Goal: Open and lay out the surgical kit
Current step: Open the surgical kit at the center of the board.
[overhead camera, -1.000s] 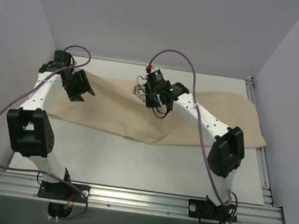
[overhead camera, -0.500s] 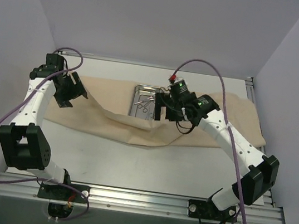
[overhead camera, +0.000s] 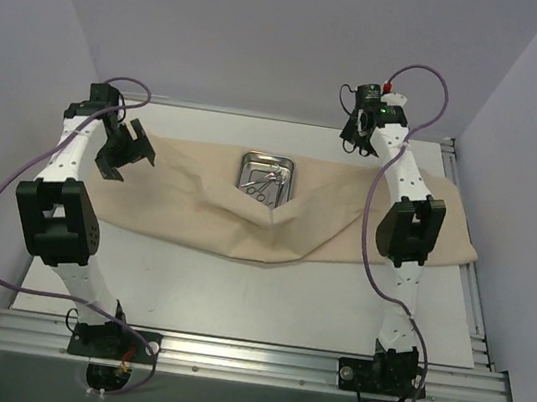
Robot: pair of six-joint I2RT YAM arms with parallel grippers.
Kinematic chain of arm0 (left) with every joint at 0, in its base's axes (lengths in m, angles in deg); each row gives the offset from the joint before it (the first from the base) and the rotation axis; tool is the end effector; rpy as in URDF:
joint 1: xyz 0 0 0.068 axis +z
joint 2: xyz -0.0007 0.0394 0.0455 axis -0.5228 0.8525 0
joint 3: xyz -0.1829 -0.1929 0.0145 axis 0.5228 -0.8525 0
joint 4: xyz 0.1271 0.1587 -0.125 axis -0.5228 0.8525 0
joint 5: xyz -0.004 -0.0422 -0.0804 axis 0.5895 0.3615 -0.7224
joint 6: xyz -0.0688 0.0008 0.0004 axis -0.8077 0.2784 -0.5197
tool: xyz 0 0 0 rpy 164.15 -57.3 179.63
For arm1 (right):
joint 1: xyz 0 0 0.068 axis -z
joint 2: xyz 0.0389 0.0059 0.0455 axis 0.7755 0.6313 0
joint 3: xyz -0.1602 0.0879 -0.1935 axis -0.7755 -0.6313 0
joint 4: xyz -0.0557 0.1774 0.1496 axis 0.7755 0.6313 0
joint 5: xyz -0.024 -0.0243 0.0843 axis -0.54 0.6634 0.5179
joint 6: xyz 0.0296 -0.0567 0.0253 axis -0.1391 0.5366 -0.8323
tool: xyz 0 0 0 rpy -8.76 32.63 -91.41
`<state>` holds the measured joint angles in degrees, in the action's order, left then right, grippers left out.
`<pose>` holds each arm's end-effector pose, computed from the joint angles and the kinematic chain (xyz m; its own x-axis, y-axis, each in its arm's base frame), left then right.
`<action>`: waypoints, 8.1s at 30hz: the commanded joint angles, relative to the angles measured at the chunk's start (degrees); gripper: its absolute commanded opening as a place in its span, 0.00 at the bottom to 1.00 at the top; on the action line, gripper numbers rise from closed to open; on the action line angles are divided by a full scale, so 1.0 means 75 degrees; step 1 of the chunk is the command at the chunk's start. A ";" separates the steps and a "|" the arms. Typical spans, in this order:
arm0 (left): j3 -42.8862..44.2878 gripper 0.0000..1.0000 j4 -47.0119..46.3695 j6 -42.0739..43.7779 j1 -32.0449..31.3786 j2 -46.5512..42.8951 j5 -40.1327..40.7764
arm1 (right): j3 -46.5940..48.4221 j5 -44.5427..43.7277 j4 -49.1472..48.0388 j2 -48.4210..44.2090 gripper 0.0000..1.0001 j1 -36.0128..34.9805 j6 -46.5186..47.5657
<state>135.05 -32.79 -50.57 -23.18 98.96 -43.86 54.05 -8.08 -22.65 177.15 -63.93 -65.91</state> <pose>0.3489 0.0487 0.2570 -0.7441 -0.5870 -0.3191 -0.5447 0.8095 -0.2189 0.4849 0.0918 0.2946 -0.5218 0.3804 -0.7636 0.3868 0.9033 0.1856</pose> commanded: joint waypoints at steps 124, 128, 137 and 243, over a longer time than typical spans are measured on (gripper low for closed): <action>-0.4618 0.84 -0.3023 -0.1343 -0.0198 -0.4114 -0.2207 | -0.9024 0.3384 -0.2366 -0.7529 0.85 0.1697 0.0154; -0.3658 0.69 -0.2236 -0.1004 -0.0256 -0.2951 -0.2642 | -0.8156 0.3690 -0.1273 -0.6005 0.63 0.2153 0.0341; -0.1596 0.39 -0.0738 -0.0220 -0.1029 -0.0761 -0.1184 | -0.7991 0.4343 -0.1319 -0.4505 0.32 0.2566 0.1549; -0.3058 0.78 -0.0514 -0.1507 0.1267 -0.2281 -0.0393 | -0.4439 0.4123 -0.0464 -0.2732 0.90 0.0760 0.1772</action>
<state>111.05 -38.58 -62.18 -14.05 85.83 -49.76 21.57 21.93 -26.98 160.15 -58.43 -53.62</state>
